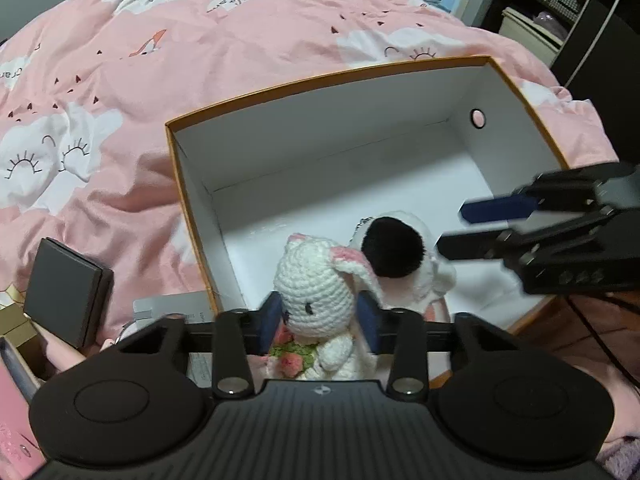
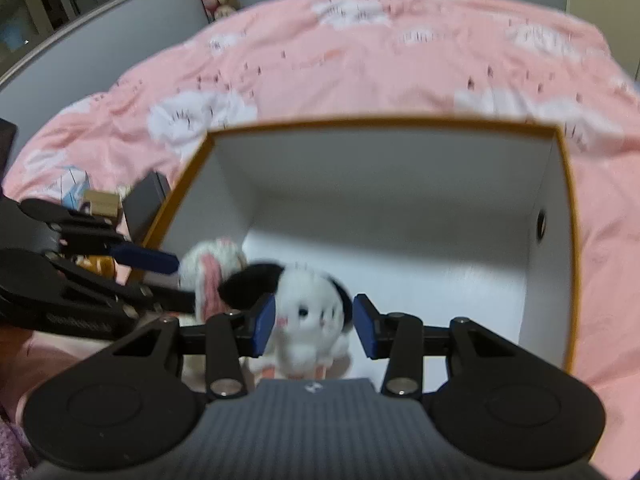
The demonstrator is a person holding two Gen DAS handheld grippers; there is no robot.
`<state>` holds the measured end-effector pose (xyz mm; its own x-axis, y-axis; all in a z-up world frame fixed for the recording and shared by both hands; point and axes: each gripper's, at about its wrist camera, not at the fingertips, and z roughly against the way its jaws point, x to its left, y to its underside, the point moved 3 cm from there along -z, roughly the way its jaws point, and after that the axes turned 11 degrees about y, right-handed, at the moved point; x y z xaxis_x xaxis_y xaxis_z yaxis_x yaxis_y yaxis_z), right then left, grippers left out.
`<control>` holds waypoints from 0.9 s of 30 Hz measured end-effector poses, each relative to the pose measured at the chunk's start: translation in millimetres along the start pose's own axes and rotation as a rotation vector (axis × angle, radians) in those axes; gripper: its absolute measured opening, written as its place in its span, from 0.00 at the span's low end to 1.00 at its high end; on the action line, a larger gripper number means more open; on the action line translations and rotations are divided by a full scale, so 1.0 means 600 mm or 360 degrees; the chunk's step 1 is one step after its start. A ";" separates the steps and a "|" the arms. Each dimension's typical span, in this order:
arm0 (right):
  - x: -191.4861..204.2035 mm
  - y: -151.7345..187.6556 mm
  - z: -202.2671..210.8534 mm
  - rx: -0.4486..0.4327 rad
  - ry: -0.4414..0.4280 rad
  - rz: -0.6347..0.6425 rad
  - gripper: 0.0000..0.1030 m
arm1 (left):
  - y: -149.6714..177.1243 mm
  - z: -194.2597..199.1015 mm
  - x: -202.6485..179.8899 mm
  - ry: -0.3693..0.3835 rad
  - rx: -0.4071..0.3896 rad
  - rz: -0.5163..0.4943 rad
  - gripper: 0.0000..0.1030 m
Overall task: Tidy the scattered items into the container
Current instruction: 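Carry the bunny into the box with the left gripper while the right carries the dog plush in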
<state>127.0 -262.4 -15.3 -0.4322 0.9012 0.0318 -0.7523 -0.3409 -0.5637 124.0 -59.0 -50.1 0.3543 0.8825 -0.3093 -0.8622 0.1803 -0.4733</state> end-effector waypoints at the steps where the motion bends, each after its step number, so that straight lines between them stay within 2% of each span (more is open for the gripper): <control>1: 0.004 0.003 -0.004 0.0017 -0.0002 0.0004 0.45 | -0.001 -0.003 0.000 -0.0011 -0.0006 -0.0004 0.40; 4: 0.011 0.009 -0.009 0.0038 -0.0008 0.0019 0.46 | -0.009 -0.016 0.005 -0.0008 -0.0036 0.0008 0.40; 8: 0.011 0.007 -0.020 0.0075 0.0045 0.0014 0.53 | -0.027 -0.040 0.011 -0.0012 -0.0063 0.0052 0.39; 10: 0.006 0.005 -0.029 0.0114 0.0045 -0.0028 0.58 | -0.033 -0.053 0.011 -0.0011 -0.0041 0.0051 0.39; 13: 0.003 0.004 -0.044 0.0172 0.0053 -0.0069 0.65 | -0.032 -0.075 0.006 -0.0053 0.0064 0.0012 0.37; 18: 0.003 0.006 -0.060 0.0222 0.0034 -0.0109 0.65 | -0.029 -0.075 0.007 -0.0067 0.0051 0.0013 0.36; 21: -0.004 0.007 -0.066 0.0261 -0.0028 -0.0209 0.60 | -0.026 -0.058 0.002 -0.0074 0.0020 0.0008 0.35; 27: -0.027 0.005 -0.056 0.0276 -0.0002 -0.0325 0.56 | -0.005 -0.009 -0.002 0.0003 0.0059 0.0004 0.35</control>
<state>148.5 -269.0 -45.4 -0.2634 0.9557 0.1317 -0.8979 -0.1929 -0.3957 128.1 -62.9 -53.1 0.3529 0.8822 -0.3118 -0.8758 0.1941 -0.4420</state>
